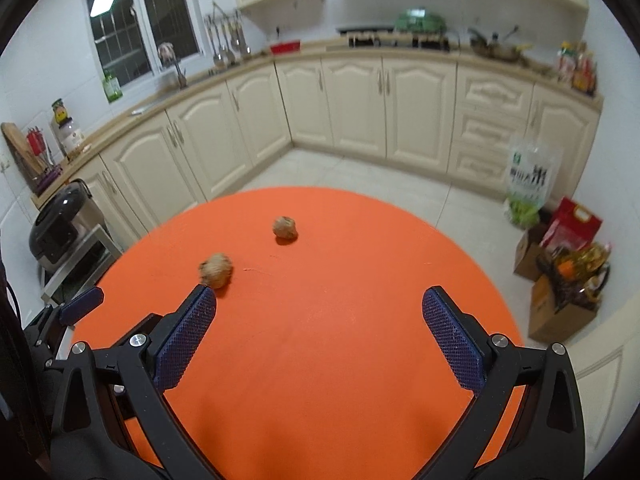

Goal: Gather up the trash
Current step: 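Return both tools to the orange table, then grasp a brown lump with the left gripper while the right grasps another lump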

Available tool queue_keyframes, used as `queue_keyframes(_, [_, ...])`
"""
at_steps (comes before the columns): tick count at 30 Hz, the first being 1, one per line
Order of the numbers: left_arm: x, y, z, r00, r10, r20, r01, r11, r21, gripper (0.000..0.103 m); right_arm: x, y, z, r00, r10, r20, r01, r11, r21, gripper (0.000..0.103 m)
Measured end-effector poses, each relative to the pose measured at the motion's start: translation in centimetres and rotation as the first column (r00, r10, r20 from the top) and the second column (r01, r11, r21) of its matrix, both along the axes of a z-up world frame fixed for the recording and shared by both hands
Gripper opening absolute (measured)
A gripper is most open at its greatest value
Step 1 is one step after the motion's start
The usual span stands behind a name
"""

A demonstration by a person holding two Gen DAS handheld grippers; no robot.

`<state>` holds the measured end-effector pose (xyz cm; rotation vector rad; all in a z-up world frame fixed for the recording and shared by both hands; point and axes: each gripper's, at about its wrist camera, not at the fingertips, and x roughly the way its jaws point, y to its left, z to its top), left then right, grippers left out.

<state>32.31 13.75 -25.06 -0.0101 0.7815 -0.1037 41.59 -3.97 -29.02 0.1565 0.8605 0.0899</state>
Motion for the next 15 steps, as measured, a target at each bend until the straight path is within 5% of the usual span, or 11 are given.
queue_keyframes(8, [13.9,-3.5,-0.4,0.996,0.006,-0.090,-0.004,1.000,0.016,0.098,4.5,-1.1,-4.2,0.997,0.019,-0.076,-0.018,1.000,0.017,0.103])
queue_keyframes(15, [20.1,-4.2,-2.2,0.991,0.027,-0.129,-0.026,1.000,0.006,0.084,8.1,1.0,-6.3,0.992,0.066,-0.109,-0.066,0.998,0.001,0.099])
